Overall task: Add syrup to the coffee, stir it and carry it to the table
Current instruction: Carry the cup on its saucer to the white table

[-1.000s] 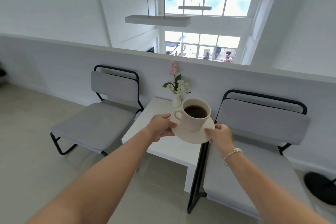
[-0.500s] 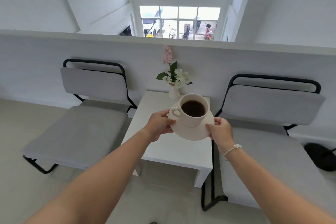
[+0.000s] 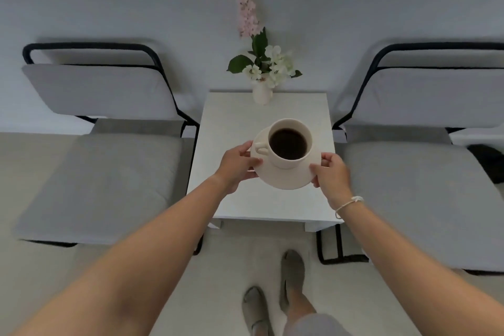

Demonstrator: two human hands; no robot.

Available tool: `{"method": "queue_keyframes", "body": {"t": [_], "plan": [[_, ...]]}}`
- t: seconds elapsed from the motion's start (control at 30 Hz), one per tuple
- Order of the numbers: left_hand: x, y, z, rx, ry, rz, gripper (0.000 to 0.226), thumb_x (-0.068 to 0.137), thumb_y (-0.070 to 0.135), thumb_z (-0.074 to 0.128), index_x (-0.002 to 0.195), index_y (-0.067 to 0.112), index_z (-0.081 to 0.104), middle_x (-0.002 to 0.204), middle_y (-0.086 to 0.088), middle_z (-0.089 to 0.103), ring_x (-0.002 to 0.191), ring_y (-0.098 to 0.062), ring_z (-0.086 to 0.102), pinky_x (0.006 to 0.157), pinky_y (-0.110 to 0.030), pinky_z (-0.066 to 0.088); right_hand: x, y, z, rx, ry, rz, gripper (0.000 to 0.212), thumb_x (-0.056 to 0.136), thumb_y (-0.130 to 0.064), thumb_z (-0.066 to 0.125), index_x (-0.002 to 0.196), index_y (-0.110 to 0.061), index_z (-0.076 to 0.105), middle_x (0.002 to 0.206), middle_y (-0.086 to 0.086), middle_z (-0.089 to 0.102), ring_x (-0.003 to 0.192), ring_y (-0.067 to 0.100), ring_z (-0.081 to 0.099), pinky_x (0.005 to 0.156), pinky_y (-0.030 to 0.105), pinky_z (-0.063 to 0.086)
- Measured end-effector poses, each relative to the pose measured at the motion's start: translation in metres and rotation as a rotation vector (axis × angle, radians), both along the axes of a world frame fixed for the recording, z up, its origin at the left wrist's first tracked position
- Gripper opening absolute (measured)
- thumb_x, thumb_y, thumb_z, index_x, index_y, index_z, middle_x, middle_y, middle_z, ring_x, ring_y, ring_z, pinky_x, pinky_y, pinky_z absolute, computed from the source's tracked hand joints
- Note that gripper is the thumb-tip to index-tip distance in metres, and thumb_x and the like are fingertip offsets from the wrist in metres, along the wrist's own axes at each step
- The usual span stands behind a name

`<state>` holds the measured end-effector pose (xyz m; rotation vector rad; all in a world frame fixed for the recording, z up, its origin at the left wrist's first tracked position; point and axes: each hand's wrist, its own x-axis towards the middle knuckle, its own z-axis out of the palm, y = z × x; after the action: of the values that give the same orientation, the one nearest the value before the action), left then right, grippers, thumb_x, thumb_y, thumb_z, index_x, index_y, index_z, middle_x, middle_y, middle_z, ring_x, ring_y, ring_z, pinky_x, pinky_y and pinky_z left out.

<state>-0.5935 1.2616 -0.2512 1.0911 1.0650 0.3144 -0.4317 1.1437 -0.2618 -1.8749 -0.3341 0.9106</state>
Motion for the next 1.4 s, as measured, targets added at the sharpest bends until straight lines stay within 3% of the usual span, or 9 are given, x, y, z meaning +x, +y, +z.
{"method": "queue_keyframes", "body": {"t": [0.1, 0.3, 0.47, 0.83, 1.0, 1.07, 1.13, 1.2, 1.4], "plan": [[0.007, 0.016, -0.028, -0.020, 0.026, 0.025, 0.050, 0.088, -0.006, 0.054, 0.129, 0.022, 0.057, 0.116, -0.011, 0.064, 0.108, -0.027, 0.061, 0.086, -0.040, 0.056, 0.009, 0.020, -0.028, -0.035, 0.017, 0.039, 0.028, 0.083, 0.000, 0.053, 0.109, -0.007, 0.053, 0.104, 0.018, 0.062, 0.065, 0.021, 0.051, 0.050, 0.026, 0.043], [0.026, 0.044, -0.093, -0.077, 0.090, 0.085, 0.052, 0.086, -0.004, 0.055, 0.132, 0.020, 0.057, 0.116, -0.009, 0.065, 0.110, -0.026, 0.060, 0.084, -0.036, 0.056, 0.032, 0.057, -0.088, -0.086, 0.012, 0.103, 0.024, 0.086, -0.002, 0.055, 0.106, -0.015, 0.049, 0.108, 0.006, 0.055, 0.078, 0.026, 0.053, 0.049, 0.021, 0.043], [0.041, 0.064, -0.150, -0.111, 0.126, 0.111, 0.051, 0.087, -0.001, 0.057, 0.132, 0.022, 0.058, 0.123, -0.010, 0.064, 0.114, -0.026, 0.060, 0.085, -0.036, 0.057, 0.049, 0.082, -0.146, -0.152, 0.021, 0.133, 0.024, 0.087, -0.003, 0.055, 0.107, -0.016, 0.048, 0.111, 0.005, 0.055, 0.078, 0.026, 0.054, 0.043, 0.015, 0.043], [0.050, 0.081, -0.244, -0.152, 0.181, 0.178, 0.051, 0.085, -0.005, 0.055, 0.128, 0.022, 0.061, 0.110, -0.006, 0.062, 0.100, -0.019, 0.061, 0.076, -0.025, 0.057, 0.058, 0.105, -0.240, -0.218, 0.033, 0.138, 0.022, 0.088, 0.001, 0.053, 0.101, -0.015, 0.047, 0.108, 0.006, 0.053, 0.078, 0.028, 0.052, 0.036, 0.008, 0.038], [0.049, 0.080, -0.265, -0.141, 0.216, 0.162, 0.050, 0.085, -0.003, 0.056, 0.126, 0.023, 0.062, 0.108, -0.008, 0.063, 0.101, -0.021, 0.060, 0.081, -0.030, 0.058, 0.056, 0.101, -0.266, -0.224, 0.038, 0.129, 0.023, 0.087, 0.000, 0.055, 0.102, -0.017, 0.047, 0.108, 0.004, 0.052, 0.087, 0.030, 0.055, 0.039, 0.006, 0.041], [0.047, 0.079, -0.282, -0.134, 0.250, 0.152, 0.049, 0.084, -0.002, 0.056, 0.125, 0.024, 0.063, 0.109, -0.012, 0.063, 0.100, -0.021, 0.060, 0.080, -0.029, 0.058, 0.052, 0.098, -0.285, -0.245, 0.018, 0.135, 0.024, 0.087, -0.002, 0.056, 0.102, -0.018, 0.048, 0.109, 0.003, 0.052, 0.091, 0.034, 0.057, 0.050, 0.014, 0.049], [0.045, 0.076, -0.285, -0.122, 0.266, 0.143, 0.048, 0.084, -0.002, 0.056, 0.124, 0.025, 0.063, 0.109, -0.013, 0.062, 0.099, -0.021, 0.060, 0.078, -0.027, 0.058, 0.049, 0.094, -0.289, -0.251, 0.001, 0.138, 0.025, 0.085, -0.003, 0.058, 0.101, -0.020, 0.048, 0.107, 0.001, 0.052, 0.098, 0.040, 0.059, 0.073, 0.038, 0.057], [0.045, 0.076, -0.286, -0.109, 0.276, 0.131, 0.048, 0.085, -0.002, 0.055, 0.126, 0.023, 0.062, 0.107, -0.010, 0.062, 0.098, -0.021, 0.060, 0.077, -0.027, 0.057, 0.047, 0.093, -0.288, -0.250, 0.004, 0.129, 0.026, 0.084, -0.003, 0.060, 0.100, -0.021, 0.049, 0.098, -0.005, 0.050, 0.101, 0.040, 0.059, 0.086, 0.053, 0.053], [0.044, 0.070, -0.292, -0.054, 0.302, 0.081, 0.046, 0.087, -0.003, 0.055, 0.124, 0.022, 0.062, 0.104, -0.014, 0.061, 0.095, -0.023, 0.059, 0.077, -0.026, 0.056, 0.038, 0.084, -0.293, -0.254, 0.012, 0.077, 0.024, 0.084, -0.005, 0.060, 0.100, -0.020, 0.050, 0.093, -0.015, 0.045, 0.102, 0.030, 0.059, 0.087, 0.053, 0.054]]}}
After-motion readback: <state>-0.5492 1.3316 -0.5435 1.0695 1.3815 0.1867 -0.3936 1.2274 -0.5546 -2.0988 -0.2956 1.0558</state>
